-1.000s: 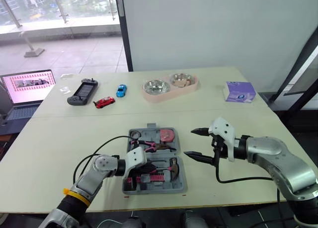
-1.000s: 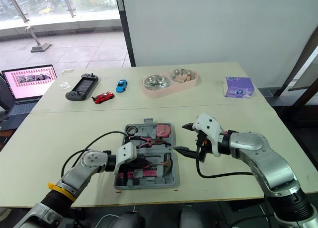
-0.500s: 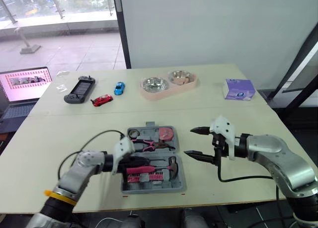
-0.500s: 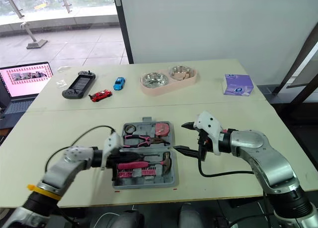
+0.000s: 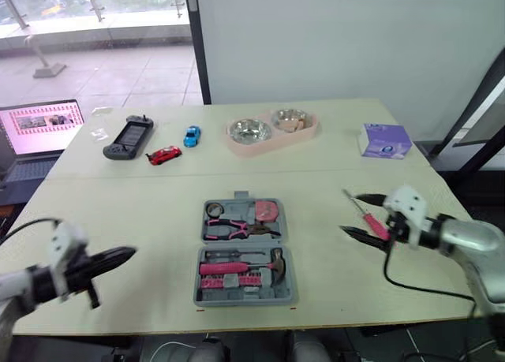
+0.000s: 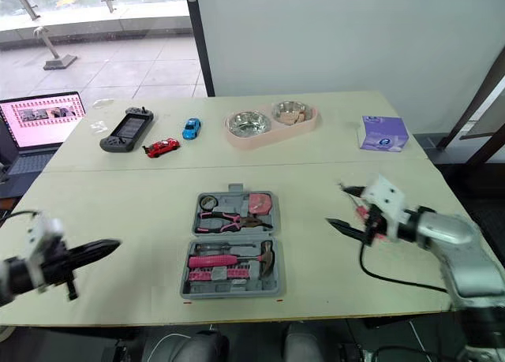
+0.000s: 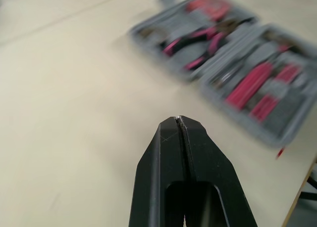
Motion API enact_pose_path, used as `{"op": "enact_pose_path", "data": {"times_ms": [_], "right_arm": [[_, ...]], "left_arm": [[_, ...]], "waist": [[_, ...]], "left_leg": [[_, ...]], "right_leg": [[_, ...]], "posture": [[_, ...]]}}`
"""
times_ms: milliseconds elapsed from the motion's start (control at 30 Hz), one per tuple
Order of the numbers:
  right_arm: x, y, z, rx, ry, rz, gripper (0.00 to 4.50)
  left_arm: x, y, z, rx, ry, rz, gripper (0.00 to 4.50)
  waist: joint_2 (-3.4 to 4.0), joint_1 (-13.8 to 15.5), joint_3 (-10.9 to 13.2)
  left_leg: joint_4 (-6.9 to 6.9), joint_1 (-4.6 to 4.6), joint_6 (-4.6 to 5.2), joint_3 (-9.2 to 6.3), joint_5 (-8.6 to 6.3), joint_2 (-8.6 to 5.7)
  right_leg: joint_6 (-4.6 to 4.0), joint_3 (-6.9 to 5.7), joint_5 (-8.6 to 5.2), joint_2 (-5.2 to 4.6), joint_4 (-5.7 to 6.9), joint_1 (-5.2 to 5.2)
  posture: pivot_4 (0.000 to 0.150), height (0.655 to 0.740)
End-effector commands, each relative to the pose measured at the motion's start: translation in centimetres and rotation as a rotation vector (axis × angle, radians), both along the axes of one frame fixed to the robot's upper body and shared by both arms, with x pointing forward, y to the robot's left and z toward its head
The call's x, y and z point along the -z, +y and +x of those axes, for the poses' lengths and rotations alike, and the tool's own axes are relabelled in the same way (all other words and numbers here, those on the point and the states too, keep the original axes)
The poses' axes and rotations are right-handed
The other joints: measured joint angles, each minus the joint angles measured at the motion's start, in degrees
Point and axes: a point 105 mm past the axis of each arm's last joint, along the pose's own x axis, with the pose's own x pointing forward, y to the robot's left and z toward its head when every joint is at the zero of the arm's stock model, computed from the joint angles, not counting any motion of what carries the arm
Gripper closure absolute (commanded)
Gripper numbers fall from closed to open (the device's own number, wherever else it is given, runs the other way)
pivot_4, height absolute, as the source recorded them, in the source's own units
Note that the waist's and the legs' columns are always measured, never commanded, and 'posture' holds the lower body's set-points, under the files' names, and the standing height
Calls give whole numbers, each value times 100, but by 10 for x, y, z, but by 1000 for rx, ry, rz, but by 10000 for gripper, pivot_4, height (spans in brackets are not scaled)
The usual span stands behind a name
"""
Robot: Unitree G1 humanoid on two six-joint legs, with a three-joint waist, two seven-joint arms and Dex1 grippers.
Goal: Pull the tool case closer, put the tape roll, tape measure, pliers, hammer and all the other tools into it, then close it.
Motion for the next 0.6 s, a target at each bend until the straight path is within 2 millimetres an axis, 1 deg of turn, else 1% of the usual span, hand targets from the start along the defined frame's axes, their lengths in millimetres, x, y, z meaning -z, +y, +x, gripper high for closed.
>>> {"op": "enact_pose_path", "data": {"times_ms": [33,100,133,167,233,333,367,433,500,533,600], "right_arm": [[-25,-44,0,174,-93,-5,0],[-16,-49,-12,181,-41,-4,0],[-11,-49,-19,174,-13,-10,0],[-8,-49,-25,160,17,-8,0],[-7,-48,-34,139,54,11,0],[-16,-52,-33,143,29,22,0],[-16,-53,-33,141,31,19,0],[-16,-56,-34,137,43,7,0],[-17,-66,-35,161,50,-7,0],[-18,-71,-35,174,52,-9,0],[-18,-70,-37,169,65,-9,0]], "left_arm": [[-17,27,-20,-111,-84,56,42382],[-17,33,-35,-108,-40,44,36987],[-14,32,-42,-85,-7,55,32294],[-13,33,-45,-72,1,78,27371],[-16,34,-44,-78,-29,85,17410],[-17,41,-45,-87,-34,107,1719],[-17,44,-45,-93,-30,118,742],[-16,47,-45,-98,-28,128,742],[-13,47,-48,-89,-17,130,742],[-12,47,-50,-85,-10,129,742],[-9,47,-55,-90,-1,126,742]], "waist": [[-5,-19,3],[-8,-30,5],[-10,-33,5],[-9,-27,6],[1,-22,15],[5,-18,21],[1,-21,24],[1,-34,28],[-1,-40,30],[-2,-39,30],[-7,-36,38]], "left_leg": [[-1,3,0,1,0,2],[-7,7,0,9,-1,5],[-14,8,2,8,-2,10],[-15,11,8,9,-5,13],[-14,10,12,9,-7,12],[0,11,11,12,-7,12],[1,11,10,13,-7,12],[-4,14,10,12,-8,13],[-11,12,10,12,-8,13],[-11,11,11,13,-9,13],[-11,8,11,13,-11,12]], "right_leg": [[-2,0,1,0,0,0],[-9,0,-3,1,0,-2],[-19,-2,-11,4,1,-3],[-21,-2,-14,6,1,-3],[-21,-2,-17,7,3,-3],[-1,-1,-28,4,4,3],[0,-1,-28,4,4,6],[0,-2,-29,5,5,4],[-2,-2,-29,5,4,-1],[-19,-2,-18,5,4,-2],[-19,-1,-18,4,1,-2]], "posture": [[1500,7360],[1500,7360],[1500,7360],[1500,7360],[1500,7360],[1500,7360],[1500,7360],[1500,7360],[1500,7360],[1500,7360],[1500,7360]]}}
